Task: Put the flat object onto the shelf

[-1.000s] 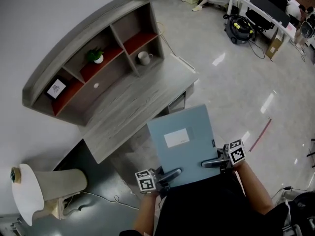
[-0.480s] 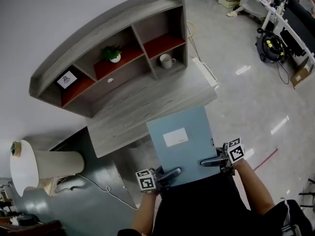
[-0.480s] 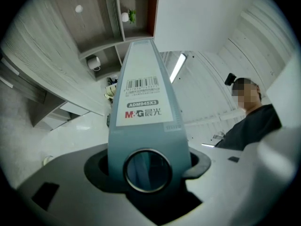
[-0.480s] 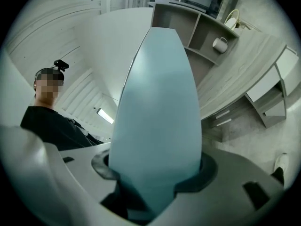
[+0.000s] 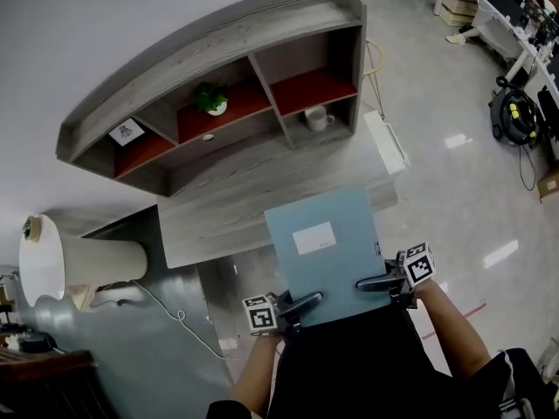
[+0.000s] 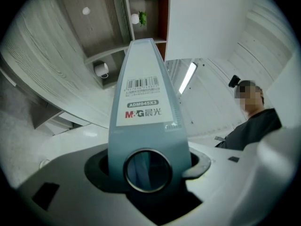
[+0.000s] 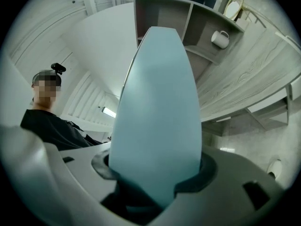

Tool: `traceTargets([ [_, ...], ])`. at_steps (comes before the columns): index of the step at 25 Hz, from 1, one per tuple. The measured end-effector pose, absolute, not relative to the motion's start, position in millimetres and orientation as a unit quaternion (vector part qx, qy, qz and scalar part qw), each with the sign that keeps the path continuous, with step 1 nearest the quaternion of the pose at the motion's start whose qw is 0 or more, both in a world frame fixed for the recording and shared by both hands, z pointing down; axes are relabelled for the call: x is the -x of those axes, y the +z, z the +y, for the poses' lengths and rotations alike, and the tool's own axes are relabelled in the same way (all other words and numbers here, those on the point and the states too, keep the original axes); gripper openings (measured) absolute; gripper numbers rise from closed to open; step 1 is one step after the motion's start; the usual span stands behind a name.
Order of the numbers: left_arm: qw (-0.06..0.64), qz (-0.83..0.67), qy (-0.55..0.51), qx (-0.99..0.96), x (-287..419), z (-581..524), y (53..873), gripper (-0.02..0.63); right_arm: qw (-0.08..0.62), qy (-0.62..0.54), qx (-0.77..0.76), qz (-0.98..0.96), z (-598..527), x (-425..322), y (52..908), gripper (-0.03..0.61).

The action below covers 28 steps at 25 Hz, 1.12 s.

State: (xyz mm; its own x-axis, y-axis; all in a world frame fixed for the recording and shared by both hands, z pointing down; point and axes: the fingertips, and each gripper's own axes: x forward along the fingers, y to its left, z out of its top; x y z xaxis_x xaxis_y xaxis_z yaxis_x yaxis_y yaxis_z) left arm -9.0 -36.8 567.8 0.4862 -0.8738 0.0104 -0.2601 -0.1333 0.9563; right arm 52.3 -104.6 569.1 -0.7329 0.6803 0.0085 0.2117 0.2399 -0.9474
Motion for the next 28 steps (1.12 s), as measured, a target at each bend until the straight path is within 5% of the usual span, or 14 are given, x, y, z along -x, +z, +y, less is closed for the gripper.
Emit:
traceTargets([
  [28, 0.589, -0.442, -0.25, -0.629, 76, -215, 703, 0.336, 0.261, 0.571, 0.26, -0.734, -279, 15, 690, 0.274],
])
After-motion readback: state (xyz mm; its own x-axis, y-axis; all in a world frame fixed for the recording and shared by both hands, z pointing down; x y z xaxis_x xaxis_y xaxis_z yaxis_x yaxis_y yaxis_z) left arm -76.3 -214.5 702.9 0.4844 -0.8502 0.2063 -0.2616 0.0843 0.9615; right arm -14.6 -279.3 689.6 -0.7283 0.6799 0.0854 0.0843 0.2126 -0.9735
